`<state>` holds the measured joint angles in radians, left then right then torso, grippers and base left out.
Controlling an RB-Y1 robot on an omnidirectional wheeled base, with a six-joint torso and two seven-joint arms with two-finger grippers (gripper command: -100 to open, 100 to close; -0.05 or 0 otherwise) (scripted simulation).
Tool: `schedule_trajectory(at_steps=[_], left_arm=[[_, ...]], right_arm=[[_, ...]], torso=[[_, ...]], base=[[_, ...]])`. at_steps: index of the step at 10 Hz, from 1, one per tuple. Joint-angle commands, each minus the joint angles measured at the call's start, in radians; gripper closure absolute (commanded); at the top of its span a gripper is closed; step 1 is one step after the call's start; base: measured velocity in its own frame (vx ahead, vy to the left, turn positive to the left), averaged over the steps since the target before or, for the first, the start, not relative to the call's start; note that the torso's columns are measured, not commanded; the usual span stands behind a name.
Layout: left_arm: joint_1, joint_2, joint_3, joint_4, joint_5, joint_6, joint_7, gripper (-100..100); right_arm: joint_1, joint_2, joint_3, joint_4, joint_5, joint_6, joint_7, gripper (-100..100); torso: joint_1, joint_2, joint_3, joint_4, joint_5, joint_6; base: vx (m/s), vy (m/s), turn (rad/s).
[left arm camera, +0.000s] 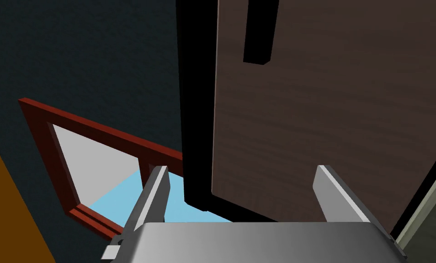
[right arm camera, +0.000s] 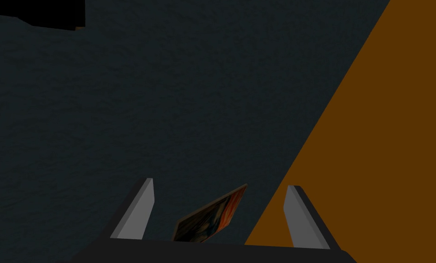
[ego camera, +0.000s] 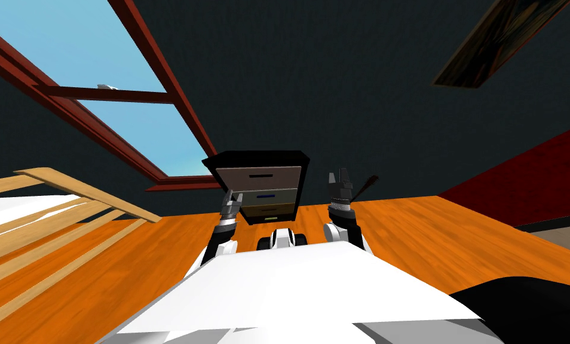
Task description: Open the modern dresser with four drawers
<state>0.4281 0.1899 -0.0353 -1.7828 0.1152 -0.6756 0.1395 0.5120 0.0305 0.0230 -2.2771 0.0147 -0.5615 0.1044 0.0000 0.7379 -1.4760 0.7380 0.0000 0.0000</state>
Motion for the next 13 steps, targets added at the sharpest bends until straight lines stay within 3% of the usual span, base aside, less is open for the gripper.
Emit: schedule_trajectory(at_steps=[1,4,8,13], left_arm=[[-0.007,-0.005,-0.005,0.075,0.000,-0.026,0.003,-100],[-0.013,-0.009,-0.008,0.127,0.000,-0.042,0.006,-100],[-0.030,-0.024,-0.014,0.255,0.001,-0.087,0.015,-100],[-0.041,-0.037,-0.018,0.346,0.002,-0.117,0.020,-100]], right_arm=[[0.000,0.000,0.000,0.000,0.000,0.000,0.000,0],[0.000,0.000,0.000,0.000,0.000,0.000,0.000,0],[0.000,0.000,0.000,0.000,0.000,0.000,0.000,0],[0.000,0.000,0.000,0.000,0.000,0.000,0.000,0]], torso=[[0.000,0.001,0.000,0.000,0.000,0.000],[0.000,0.000,0.000,0.000,0.000,0.000],[0.000,0.000,0.000,0.000,0.000,0.000],[0.000,0.000,0.000,0.000,0.000,0.000]], base=[[0.044,-0.012,-0.023],[0.036,-0.011,-0.017],[0.053,-0.018,-0.024],[0.037,-0.010,-0.018]])
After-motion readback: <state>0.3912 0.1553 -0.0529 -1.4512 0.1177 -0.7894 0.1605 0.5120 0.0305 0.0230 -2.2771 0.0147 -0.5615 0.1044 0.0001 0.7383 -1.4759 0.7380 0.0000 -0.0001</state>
